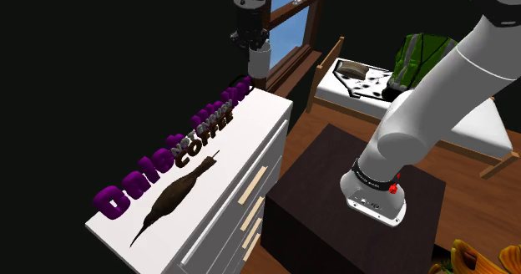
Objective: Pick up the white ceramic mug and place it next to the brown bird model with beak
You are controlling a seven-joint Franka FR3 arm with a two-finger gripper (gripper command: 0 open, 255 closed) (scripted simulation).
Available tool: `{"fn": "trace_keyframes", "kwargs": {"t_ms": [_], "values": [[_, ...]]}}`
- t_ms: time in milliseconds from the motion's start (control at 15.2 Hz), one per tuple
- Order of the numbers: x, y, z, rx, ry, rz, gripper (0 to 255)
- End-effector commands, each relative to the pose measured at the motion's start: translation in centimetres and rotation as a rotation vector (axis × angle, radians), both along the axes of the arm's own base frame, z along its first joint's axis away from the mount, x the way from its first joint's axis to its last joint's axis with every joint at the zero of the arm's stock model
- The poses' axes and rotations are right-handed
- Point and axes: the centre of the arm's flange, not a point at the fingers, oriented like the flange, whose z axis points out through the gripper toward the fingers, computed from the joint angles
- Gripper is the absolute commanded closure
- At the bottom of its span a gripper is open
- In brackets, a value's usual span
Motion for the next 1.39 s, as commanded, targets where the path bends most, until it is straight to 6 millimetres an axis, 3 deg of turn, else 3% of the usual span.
{"fn": "trace_keyframes", "kwargs": {"t_ms": [0,1188,1320], "values": [[-1.3,2.3,0.0,0.0,0.0,-0.002,255],[-11.9,24.1,0.1,0.0,0.0,-0.002,255],[-11.9,24.1,-0.9,0.0,0.0,-0.002,255]]}}
